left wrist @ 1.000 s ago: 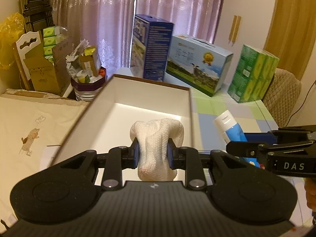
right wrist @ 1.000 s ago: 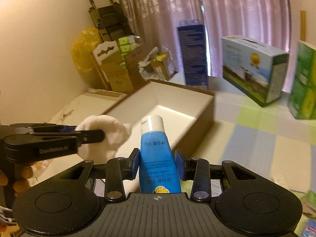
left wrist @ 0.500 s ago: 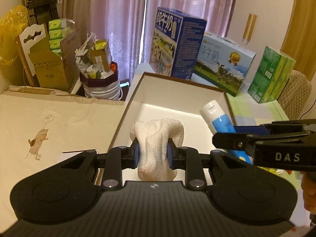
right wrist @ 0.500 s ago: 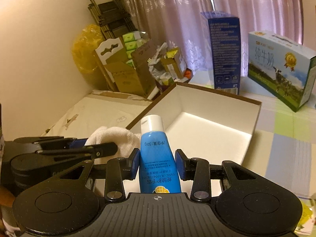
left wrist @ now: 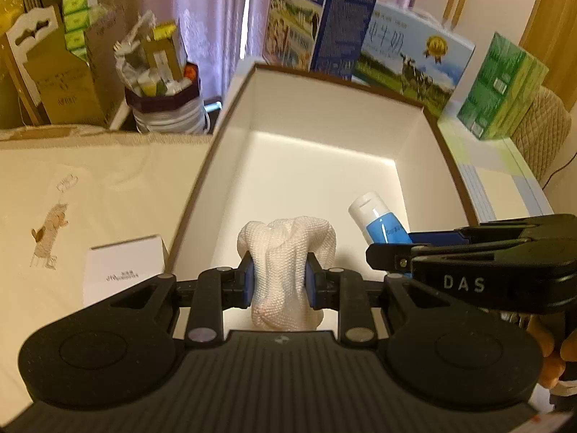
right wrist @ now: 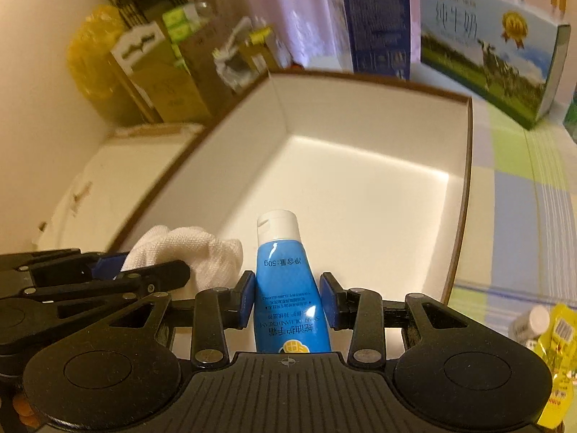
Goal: Organize objects
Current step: 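Carry the cloth and toothpaste tube with both tools over the open box, then open the left tool dropping the cloth while the right tool releases the tube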
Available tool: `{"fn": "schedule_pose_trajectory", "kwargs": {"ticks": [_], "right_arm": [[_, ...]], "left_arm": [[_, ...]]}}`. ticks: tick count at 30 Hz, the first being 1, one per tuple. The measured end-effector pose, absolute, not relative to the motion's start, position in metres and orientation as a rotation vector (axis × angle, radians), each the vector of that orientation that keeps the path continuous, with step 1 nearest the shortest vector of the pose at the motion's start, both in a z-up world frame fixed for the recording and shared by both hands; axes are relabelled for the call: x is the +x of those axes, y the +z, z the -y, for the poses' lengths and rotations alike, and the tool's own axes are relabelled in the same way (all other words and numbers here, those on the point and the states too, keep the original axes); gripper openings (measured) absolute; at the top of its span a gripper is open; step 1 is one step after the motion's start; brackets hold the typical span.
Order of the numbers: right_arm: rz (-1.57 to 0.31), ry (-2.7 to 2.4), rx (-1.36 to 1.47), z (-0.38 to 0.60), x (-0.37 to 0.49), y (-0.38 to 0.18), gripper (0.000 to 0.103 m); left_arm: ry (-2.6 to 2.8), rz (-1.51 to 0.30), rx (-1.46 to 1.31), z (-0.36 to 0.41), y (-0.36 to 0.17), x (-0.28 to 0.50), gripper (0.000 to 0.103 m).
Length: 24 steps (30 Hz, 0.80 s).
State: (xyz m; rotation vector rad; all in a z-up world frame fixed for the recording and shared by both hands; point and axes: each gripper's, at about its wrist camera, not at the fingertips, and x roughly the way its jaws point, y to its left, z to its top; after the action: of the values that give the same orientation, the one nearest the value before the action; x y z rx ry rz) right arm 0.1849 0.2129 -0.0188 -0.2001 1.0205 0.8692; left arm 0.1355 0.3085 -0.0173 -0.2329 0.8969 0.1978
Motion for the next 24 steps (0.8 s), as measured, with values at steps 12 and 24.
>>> {"fn": "schedule_pose_trajectory", "kwargs": {"ticks": [12, 24], "right_arm": [[-1.030, 0.817, -0.311, -0.216, 0.179, -0.041, 0.042], [-1.011, 0.830, -0.286, -0.210, 0.173, -0.027, 0.045]], "left_arm": [[0.167, -0.950, -0.223, -0.306, -0.034, 0.136, 0.023], [0.138, -0.950, -0.226, -0.301, -0.032, 0.136, 0.026]]}}
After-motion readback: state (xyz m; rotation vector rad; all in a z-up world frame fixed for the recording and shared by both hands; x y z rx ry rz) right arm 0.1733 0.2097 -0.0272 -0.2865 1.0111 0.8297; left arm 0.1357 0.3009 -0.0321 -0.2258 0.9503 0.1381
